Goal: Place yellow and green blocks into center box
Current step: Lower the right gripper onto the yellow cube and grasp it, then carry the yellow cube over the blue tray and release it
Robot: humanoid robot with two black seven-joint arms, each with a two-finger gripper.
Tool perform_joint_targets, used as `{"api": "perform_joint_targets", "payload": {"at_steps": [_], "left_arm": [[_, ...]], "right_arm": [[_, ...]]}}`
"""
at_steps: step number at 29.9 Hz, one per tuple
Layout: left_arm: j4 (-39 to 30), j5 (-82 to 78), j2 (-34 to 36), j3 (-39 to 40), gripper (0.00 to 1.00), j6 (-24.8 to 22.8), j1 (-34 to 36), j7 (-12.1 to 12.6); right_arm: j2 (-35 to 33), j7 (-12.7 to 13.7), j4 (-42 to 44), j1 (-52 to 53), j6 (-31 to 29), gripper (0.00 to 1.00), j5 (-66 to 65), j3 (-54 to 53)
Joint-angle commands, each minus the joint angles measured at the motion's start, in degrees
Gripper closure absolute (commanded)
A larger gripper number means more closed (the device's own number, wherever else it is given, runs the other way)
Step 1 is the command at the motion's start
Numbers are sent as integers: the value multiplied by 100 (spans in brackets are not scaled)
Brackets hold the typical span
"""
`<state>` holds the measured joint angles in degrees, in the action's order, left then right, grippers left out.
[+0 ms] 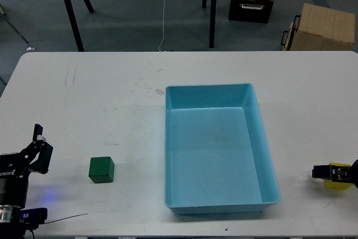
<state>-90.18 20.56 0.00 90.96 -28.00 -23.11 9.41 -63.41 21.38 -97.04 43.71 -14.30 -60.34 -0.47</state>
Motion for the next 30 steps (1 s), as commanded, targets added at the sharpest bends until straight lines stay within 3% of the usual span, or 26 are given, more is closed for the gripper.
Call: {"api": "perform_joint_targets", "payload": {"at_steps": [1,3,10,15,19,24,26,30], "left_arm": [[0,0,0,0,0,0,-1,-1],[0,0,0,0,0,0,-1,-1],[0,0,0,-17,0,0,-1,-1],[0,0,0,-17,0,0,-10,-1],[0,0,0,-17,0,0,-18,-1],[0,0,0,-17,0,0,-18,-1],[0,-8,0,-17,0,0,-18,-1],[0,-87,0,-17,0,0,-27,-1]], "right_arm": [[-5,24,-8,-47,172,92,5,-49],[-13,24,-26,-56,339,99,5,-41],[-49,-99,-228,-3,516,99,241,-978],[311,-529,-228,531,384,99,2494,-1903],[811,-512,-219,1130,322,99,4212,-1712],[1769,-521,44,1403,392,97,4223,-895],[1972,-521,97,1412,454,91,4223,-710],[2096,-512,106,1386,665,51,4092,-568]]}}
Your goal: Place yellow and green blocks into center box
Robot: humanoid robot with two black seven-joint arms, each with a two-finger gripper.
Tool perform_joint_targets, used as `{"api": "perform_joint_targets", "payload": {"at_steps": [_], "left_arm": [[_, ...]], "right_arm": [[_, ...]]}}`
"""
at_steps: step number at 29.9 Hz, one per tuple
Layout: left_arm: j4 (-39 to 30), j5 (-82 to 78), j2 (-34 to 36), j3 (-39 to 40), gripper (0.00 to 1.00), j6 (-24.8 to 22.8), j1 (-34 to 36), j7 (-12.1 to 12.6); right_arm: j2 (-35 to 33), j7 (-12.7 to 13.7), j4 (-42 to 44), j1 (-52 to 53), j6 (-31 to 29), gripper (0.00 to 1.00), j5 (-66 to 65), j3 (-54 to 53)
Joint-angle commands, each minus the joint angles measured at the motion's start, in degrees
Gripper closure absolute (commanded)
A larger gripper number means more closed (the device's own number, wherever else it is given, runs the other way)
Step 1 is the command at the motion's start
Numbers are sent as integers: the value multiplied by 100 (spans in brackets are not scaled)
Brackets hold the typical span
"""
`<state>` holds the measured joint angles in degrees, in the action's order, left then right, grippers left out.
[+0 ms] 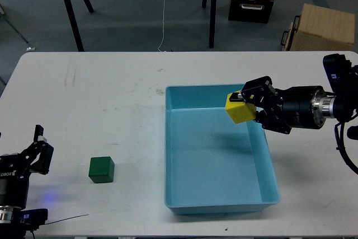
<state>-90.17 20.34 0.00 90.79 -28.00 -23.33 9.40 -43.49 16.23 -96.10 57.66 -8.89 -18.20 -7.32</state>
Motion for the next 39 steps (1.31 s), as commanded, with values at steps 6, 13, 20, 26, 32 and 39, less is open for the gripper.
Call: {"api": "perform_joint_targets", "payload": {"at_steps": [6,13,20,26,32,39], "left_arm": [[0,-74,0,0,0,0,-5,0],[0,-109,0,0,0,0,3,0],[0,-109,0,-8,0,0,12,0],[-238,-109,0,-26,0,0,30,-9],[-238,-109,0,-44,0,0,144,-9],[-238,-109,0,-158,0,0,249,-9]], "right_arm": [[60,3,21,-53,133,12,-351,151],[-98,3,21,-106,133,4,-290,29],[-300,-85,512,17,159,3,787,-981],[-1055,-85,671,106,45,1,2075,-1184],[-1381,-85,872,62,-358,1,2293,-1718],[-1311,-794,2146,-79,-1911,1,4849,-2019]]}}
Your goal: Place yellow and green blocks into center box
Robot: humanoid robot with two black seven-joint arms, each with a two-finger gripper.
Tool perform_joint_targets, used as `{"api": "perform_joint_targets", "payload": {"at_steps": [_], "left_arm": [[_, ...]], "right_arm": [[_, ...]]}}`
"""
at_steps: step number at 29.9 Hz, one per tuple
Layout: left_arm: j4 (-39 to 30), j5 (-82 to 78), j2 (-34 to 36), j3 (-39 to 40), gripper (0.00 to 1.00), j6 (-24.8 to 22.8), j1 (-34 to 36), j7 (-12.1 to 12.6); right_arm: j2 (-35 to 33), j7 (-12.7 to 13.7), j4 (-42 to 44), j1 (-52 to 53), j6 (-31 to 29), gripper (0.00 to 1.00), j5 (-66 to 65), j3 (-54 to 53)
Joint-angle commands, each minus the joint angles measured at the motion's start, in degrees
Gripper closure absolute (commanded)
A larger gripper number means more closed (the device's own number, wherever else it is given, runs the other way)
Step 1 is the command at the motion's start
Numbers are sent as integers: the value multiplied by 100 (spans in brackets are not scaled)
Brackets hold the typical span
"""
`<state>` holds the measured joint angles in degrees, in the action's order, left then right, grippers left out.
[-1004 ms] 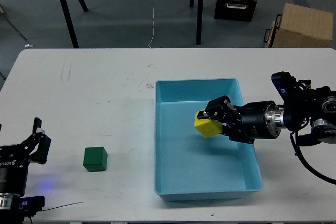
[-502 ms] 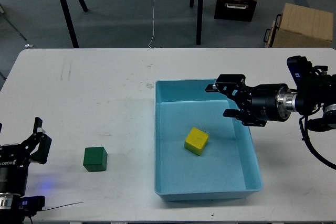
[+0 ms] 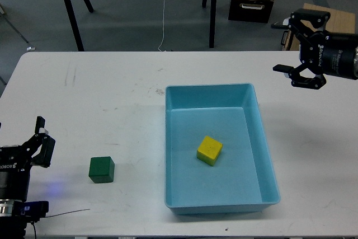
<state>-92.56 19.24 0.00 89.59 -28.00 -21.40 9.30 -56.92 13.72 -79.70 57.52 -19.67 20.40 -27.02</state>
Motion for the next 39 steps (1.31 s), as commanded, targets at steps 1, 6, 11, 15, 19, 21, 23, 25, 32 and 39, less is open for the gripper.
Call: {"api": "perform_joint_targets", "payload": {"at_steps": [1,6,11,15,19,21,23,25,32,39], "left_arm": [[9,1,0,-38,0,0,57,1],[9,1,0,-47,0,0,57,1],[9,1,0,-47,0,0,74,1],[18,1,0,-47,0,0,66,1],[27,1,0,-47,0,0,66,1],[27,1,0,-47,0,0,66,1],[27,1,0,-39,0,0,66,1],[27,1,0,-38,0,0,66,1],[27,1,0,-47,0,0,39,10],[18,1,0,-39,0,0,48,10]], "right_arm": [[23,-825,647,-100,-833,1,1140,-57],[32,-1680,1271,-162,-833,1,1852,-172],[5,-1715,1343,-355,-833,1,3074,-242],[14,-1715,1369,-557,-833,1,3155,-216],[-12,-1715,1474,-575,-833,1,2778,-207],[-4,-1715,1492,-558,-833,1,2523,-224],[-3,-1715,1632,-522,-833,1,2129,-198],[-3,-1715,1711,-514,-833,1,1567,-198],[163,-1776,1809,-513,-833,1,1010,-566],[804,-2014,2159,-531,-833,1,1897,-901]]}}
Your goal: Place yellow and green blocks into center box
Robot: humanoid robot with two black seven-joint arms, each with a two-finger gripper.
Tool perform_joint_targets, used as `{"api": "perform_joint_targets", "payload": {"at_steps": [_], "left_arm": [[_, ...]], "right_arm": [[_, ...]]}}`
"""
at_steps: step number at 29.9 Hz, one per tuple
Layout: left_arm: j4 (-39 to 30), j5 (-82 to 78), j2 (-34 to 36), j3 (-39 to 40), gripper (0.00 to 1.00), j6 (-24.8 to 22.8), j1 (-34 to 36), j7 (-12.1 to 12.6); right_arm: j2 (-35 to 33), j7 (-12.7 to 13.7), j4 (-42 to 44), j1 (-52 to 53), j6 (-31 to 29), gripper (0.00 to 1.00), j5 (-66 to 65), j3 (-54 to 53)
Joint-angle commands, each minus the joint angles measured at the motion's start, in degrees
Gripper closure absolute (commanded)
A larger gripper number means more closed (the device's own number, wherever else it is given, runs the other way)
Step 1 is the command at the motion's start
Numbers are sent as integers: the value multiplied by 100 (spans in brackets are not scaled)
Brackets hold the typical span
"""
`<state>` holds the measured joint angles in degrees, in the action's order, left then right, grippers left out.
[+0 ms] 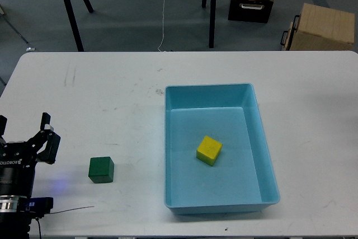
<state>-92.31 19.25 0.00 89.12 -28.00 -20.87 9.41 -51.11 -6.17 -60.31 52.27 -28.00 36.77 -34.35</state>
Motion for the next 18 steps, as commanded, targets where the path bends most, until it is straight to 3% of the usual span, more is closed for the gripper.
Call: {"api": "perform_joint_targets", "payload": {"at_steps": [1,5,9,13,18], "left_arm": [[-6,0,0,9,0,0,-5,-1],[3,0,0,9,0,0,-5,-1],[-15,0,0,9,0,0,4,-9],[-15,-44,0,17,0,0,56,-9],[-50,-115,0,35,0,0,65,-18]], "right_arm": [[303,-25,283,-15,0,1,278,-290],[523,-42,362,-260,0,1,331,-975],[673,-121,310,-1147,0,1,428,-2125],[673,-121,30,-2438,0,1,480,-3172],[944,-183,-936,-4380,0,1,533,-4367]]}}
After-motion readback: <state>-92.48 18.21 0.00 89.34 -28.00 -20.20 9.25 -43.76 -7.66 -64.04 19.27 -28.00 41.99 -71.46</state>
